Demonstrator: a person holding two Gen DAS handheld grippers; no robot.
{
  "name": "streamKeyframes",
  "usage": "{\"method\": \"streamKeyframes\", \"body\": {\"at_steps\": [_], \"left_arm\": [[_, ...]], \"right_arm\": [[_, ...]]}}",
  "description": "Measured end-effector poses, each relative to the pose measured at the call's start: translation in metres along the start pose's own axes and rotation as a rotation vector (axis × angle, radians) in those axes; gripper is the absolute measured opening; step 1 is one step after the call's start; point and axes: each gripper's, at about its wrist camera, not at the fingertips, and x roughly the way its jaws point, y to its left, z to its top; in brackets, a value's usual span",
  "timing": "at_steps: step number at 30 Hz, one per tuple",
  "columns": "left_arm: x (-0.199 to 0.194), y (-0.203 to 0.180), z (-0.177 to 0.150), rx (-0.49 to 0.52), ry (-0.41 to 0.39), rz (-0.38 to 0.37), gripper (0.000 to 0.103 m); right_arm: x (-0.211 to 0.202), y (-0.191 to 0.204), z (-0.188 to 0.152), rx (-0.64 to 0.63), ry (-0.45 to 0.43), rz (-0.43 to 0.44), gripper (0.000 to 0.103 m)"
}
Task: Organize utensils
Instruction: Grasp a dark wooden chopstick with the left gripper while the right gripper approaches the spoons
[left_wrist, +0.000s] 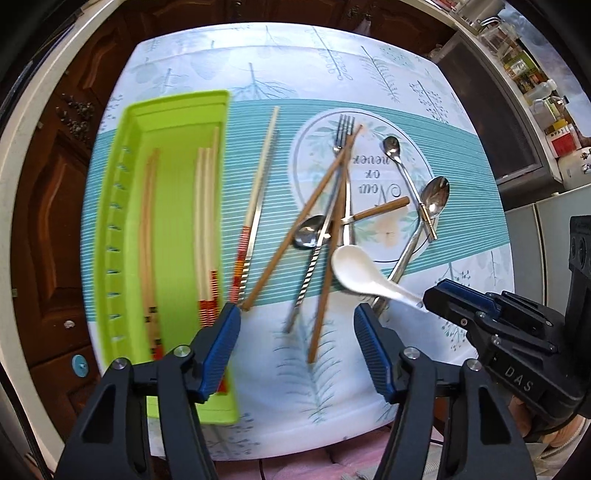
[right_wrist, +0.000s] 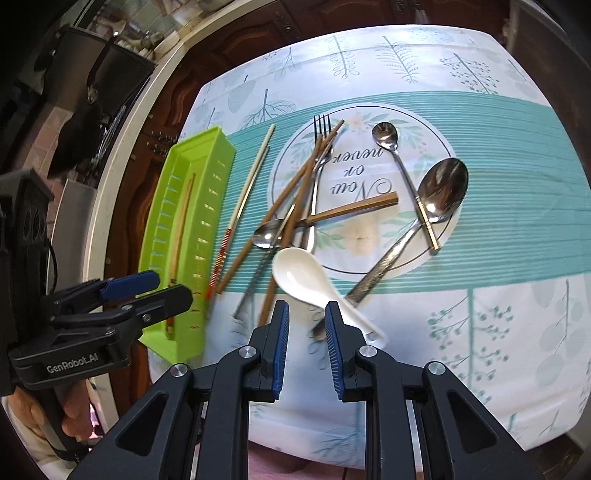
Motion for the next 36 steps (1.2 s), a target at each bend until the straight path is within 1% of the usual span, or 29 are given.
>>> {"method": "streamKeyframes", "body": {"at_steps": [4,7,10,15,19,25,30,35,36], "left_arm": [[0.018,-0.011,0.007,-0.017,0.023,-0.005,0.044],[0.031,-0.018,0.015,-0.033,0.033,-0.001,0.038],[0.04,-0.024,0.026,-0.04,0.027,0.01,0.033],[0.059,-0.034,0.052,-0.041,0.031,0.027,0.029],[0.073,-0.037,0.071,-0.054,0.048,0.024,0.014],[0.092,-0.035,0.092,-0.09,0.084,0.02,0.013],[0.103,-0.039,0.101,-0.088,0.113,0.065,0.013],[0.11,-0.046,0.11,-0.07,0.125,0.11,0.013],[0.111,-0.048,0.11,-0.063,0.125,0.123,0.009]], "right_arm": [[0.003,-0.014,0.007,-0.046,0.018,0.004,0.02],[0.007,-0.026,0.015,-0.088,0.032,0.002,0.02],[0.012,-0.035,0.023,-0.118,0.04,0.009,0.02],[0.019,-0.046,0.034,-0.148,0.055,0.039,0.02],[0.022,-0.055,0.043,-0.15,0.06,0.062,0.02],[0.026,-0.066,0.054,-0.151,0.066,0.088,0.02],[0.03,-0.076,0.058,-0.138,0.073,0.109,0.02],[0.034,-0.08,0.061,-0.136,0.077,0.117,0.02],[0.035,-0.08,0.062,-0.134,0.078,0.118,0.02]]}}
